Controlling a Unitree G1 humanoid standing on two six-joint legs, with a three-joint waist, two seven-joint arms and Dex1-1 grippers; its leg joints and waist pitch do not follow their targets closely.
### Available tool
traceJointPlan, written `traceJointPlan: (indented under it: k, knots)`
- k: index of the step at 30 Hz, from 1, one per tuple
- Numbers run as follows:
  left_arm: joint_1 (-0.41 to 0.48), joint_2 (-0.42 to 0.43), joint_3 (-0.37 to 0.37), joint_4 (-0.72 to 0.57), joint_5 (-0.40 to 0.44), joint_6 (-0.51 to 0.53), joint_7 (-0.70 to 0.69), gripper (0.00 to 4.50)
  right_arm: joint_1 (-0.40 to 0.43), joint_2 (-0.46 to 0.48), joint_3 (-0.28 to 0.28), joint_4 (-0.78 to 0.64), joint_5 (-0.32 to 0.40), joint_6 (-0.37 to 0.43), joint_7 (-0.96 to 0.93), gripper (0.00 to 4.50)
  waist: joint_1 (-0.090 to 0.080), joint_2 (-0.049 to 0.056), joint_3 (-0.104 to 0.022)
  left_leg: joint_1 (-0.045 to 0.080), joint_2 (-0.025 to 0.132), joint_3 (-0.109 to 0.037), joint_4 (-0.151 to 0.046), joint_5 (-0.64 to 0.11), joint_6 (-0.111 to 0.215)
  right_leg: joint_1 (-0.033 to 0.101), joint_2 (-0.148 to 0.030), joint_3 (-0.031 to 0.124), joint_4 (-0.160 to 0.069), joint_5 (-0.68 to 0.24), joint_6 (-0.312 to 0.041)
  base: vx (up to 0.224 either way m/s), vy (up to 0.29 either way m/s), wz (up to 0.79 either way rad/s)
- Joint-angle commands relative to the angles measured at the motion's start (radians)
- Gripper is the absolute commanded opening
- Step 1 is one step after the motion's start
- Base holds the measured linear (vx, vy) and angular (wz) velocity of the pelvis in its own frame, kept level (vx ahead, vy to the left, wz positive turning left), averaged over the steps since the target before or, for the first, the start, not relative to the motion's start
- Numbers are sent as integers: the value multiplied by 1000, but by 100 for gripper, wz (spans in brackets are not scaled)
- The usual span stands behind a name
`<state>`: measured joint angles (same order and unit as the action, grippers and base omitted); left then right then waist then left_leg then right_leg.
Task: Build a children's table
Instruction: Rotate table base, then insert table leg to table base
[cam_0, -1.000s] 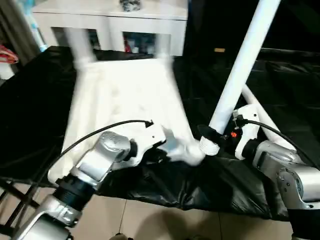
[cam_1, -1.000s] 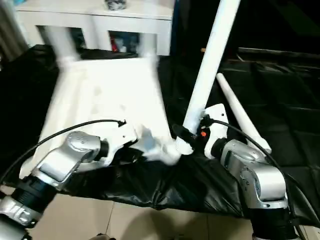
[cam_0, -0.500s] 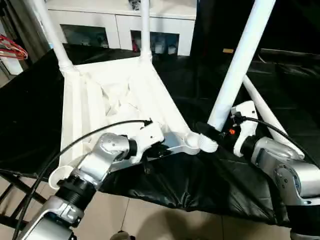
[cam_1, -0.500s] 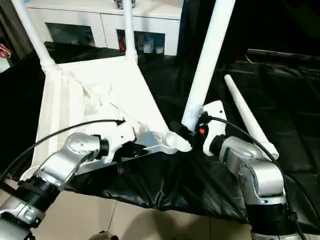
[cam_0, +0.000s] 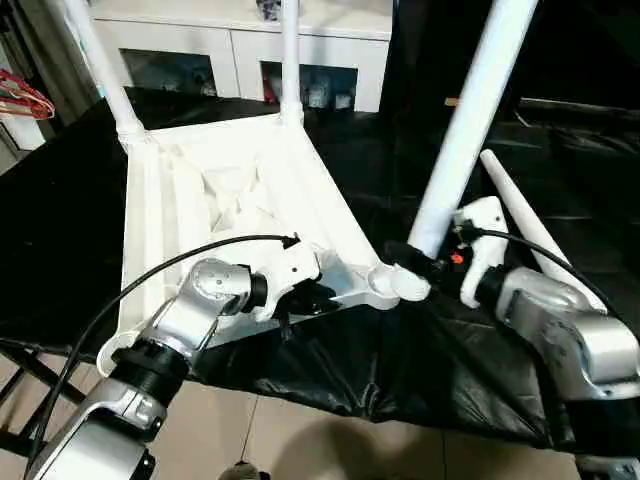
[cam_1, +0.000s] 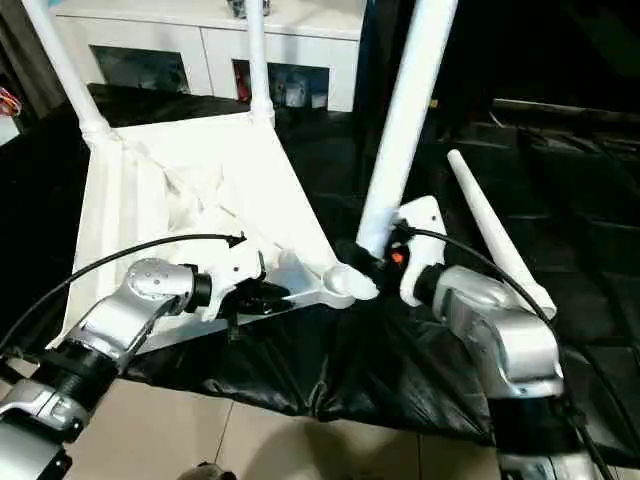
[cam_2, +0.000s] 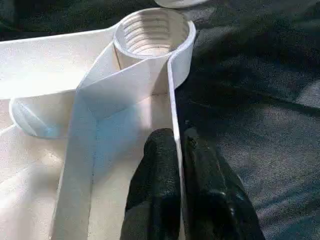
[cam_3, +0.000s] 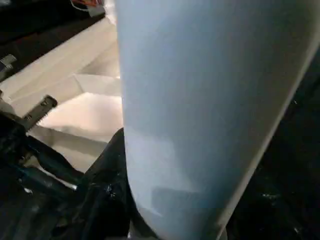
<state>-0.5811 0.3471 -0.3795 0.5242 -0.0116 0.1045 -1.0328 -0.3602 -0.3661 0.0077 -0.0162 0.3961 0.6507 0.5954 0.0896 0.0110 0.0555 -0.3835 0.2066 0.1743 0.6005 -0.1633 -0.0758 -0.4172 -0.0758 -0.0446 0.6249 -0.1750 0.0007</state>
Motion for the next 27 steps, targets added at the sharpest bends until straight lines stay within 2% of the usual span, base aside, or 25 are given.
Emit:
traceJointPlan:
  k: [1,4,7,9,10,13,14,16,22,24,26,27]
  knots:
    - [-18,6,-3,28,16,-3,-10,7,-38,6,13,30,-7,-52,30,191,2,-14,-70,14,9,1,-71,-239,-14,51,-54,33,-86,-295,-147,0,0,0]
    - [-23,8,-7,39,19,-7,-24,1,-57,12,34,74,-35,-121,52,191,2,-15,-67,16,10,1,-71,-250,-18,47,-53,33,-90,-323,-143,0,0,0]
    - [-23,15,-17,50,28,-16,-46,0,-77,27,43,128,-23,-153,102,191,2,-15,-67,20,12,1,-71,-265,-15,44,-54,34,-92,-340,-144,0,0,0]
    - [-21,19,-19,56,30,-30,-57,0,-91,33,54,165,-16,-158,142,191,4,-16,-69,17,13,0,-72,-259,-11,46,-54,33,-88,-320,-150,0,0,0]
    - [-21,20,-20,57,30,-36,-60,0,-95,32,60,174,-16,-159,156,191,4,-21,-70,15,15,-1,-74,-247,-10,50,-53,32,-84,-289,-158,0,0,0]
    - [-19,25,-20,56,23,-62,-82,0,-105,28,87,217,-26,-166,201,191,4,-21,-73,14,15,-1,-73,-228,-7,52,-55,32,-79,-238,-174,0,0,0]
    - [-20,25,-16,56,18,-69,-88,0,-108,25,98,238,-32,-173,217,191,4,-28,-73,14,15,1,-72,-222,-4,52,-54,32,-78,-219,-181,0,0,0]
    - [-22,27,-9,56,13,-71,-99,0,-112,19,112,268,-44,-187,235,191,7,-28,-74,14,15,1,-71,-212,2,54,-57,33,-74,-206,-188,0,0,0]
    - [-21,36,-1,52,-3,-82,-148,0,-118,16,107,318,-68,-222,247,191,10,-27,-72,16,15,2,-72,-223,-3,52,-56,33,-76,-225,-188,0,0,0]
    - [-20,39,1,47,-11,-83,-167,0,-118,14,105,328,-72,-230,246,191,12,-20,-73,18,16,2,-72,-228,-6,50,-56,33,-76,-221,-191,0,0,0]
    - [-22,42,-1,48,-14,-87,-186,0,-119,14,103,341,-74,-236,247,191,13,-17,-73,18,15,2,-73,-230,-8,52,-55,33,-74,-208,-196,0,0,0]
    - [-23,43,-1,50,-12,-88,-187,0,-119,14,105,345,-74,-239,249,191,12,-19,-73,17,16,2,-73,-233,-8,52,-55,33,-75,-204,-196,0,0,0]
